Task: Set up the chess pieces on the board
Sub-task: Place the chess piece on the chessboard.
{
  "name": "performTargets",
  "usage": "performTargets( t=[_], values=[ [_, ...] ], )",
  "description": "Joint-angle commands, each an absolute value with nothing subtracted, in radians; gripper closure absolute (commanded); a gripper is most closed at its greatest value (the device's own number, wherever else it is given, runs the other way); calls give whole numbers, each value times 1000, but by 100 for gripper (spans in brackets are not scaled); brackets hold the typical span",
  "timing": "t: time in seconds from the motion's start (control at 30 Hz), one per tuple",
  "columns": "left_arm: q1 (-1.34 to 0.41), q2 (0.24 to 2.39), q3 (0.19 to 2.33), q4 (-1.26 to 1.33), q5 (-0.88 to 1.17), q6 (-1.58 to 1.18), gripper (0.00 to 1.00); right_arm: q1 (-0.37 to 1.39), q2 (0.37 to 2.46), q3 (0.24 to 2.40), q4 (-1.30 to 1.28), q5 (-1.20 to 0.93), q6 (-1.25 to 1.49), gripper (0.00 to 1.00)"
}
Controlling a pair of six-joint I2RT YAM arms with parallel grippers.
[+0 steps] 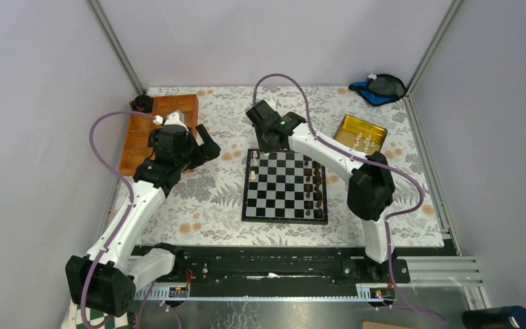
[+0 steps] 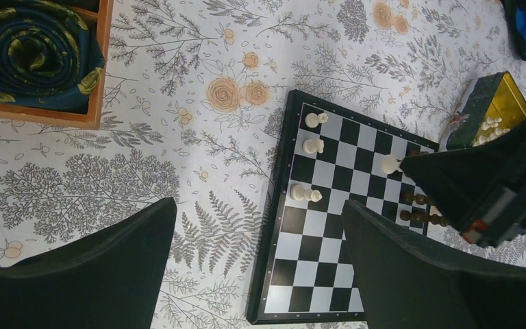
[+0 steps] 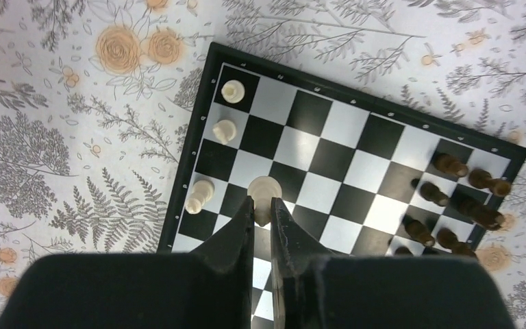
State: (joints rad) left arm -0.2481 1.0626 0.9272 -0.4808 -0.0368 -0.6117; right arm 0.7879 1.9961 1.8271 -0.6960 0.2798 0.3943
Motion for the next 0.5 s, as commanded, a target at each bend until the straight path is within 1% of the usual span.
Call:
performTargets(
  t=[0.0, 0.47],
  values=[
    [-254, 1033, 913, -499, -34, -609, 1, 812, 2039, 1905, -726, 304, 412, 100],
    [-253, 1039, 911, -502, -40, -597, 1, 857, 2143, 1954, -725, 270, 418, 100]
  ],
)
